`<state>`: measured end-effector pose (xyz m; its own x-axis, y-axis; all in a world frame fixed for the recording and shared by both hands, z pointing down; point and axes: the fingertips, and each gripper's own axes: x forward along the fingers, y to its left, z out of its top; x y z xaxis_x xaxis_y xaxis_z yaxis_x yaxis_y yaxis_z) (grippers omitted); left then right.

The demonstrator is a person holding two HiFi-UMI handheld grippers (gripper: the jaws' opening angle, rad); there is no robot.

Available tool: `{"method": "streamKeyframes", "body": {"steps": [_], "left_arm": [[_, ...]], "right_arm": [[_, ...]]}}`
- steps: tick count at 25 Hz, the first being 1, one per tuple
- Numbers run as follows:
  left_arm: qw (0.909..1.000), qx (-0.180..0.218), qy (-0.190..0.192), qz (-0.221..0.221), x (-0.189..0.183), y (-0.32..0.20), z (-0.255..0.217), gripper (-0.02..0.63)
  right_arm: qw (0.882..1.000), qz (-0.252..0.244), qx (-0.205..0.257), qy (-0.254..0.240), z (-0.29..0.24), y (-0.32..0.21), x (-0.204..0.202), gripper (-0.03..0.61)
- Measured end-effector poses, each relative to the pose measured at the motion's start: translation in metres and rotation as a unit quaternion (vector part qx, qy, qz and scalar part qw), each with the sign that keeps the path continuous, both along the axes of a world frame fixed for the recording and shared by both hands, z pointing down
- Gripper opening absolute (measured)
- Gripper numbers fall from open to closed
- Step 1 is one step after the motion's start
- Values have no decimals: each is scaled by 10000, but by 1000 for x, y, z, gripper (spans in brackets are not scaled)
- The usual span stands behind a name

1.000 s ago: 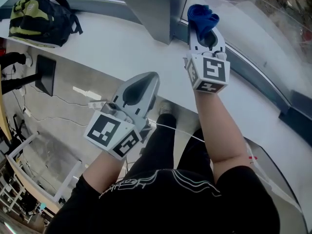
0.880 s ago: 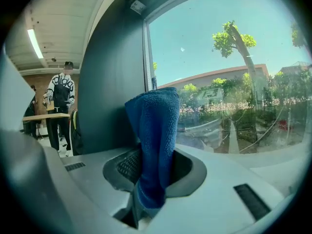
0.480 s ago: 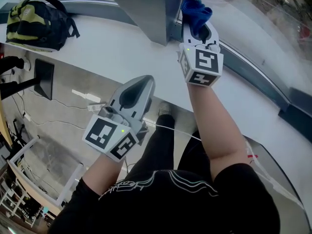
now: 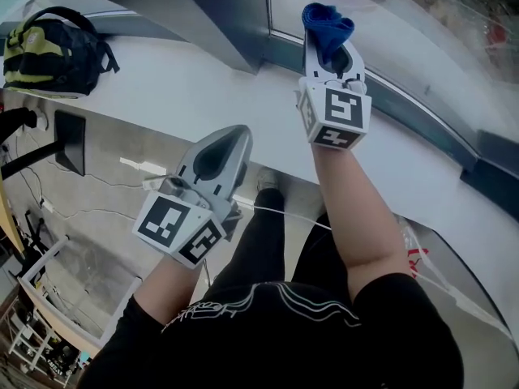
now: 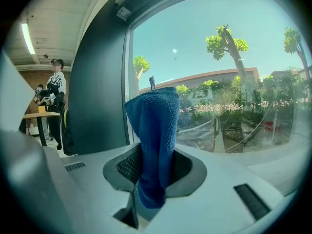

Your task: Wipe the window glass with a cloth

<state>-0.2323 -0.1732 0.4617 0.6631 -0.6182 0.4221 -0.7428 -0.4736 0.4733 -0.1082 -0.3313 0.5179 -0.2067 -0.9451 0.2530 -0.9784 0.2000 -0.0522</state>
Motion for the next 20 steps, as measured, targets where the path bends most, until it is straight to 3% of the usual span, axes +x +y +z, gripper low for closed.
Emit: {"method": "streamKeyframes", "body": {"steps": [8, 20], "left_arm": [[9994, -5, 11, 343, 62, 17, -3, 3], [9954, -85, 11, 951, 178, 53, 1, 3]], "right_arm": [[9996, 265, -26, 67, -5, 31, 69, 94], [9964, 822, -58, 208, 6, 84, 204, 94]]}}
